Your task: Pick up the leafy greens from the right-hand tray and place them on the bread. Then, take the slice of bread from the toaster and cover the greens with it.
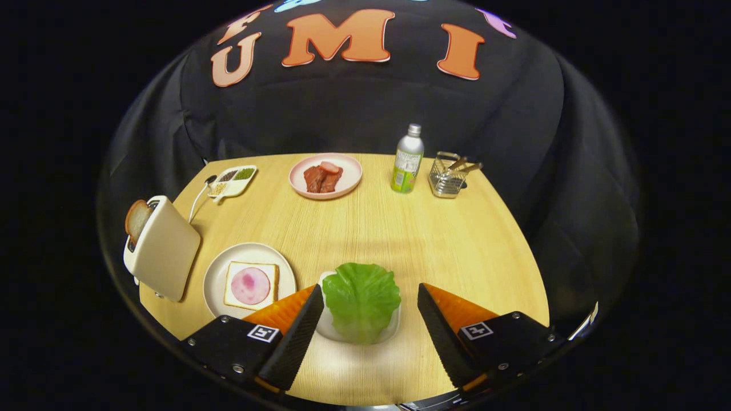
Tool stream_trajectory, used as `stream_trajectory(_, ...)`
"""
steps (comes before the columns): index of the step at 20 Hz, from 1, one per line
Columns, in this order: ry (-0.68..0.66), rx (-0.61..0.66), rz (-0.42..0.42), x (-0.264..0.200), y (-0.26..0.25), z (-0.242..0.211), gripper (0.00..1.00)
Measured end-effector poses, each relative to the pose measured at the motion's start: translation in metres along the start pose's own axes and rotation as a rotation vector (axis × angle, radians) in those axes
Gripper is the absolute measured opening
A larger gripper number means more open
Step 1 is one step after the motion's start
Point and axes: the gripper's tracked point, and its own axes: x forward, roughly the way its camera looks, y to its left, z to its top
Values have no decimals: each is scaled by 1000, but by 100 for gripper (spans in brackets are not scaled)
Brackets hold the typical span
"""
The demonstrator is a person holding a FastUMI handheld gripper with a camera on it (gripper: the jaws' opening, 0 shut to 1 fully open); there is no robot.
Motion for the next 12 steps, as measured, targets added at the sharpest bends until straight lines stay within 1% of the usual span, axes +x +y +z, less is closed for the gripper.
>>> stream_trajectory(9, 309, -5, 38, 53, 5, -44, 100)
stream_trajectory(12, 404, 19, 50, 70, 8, -53, 100)
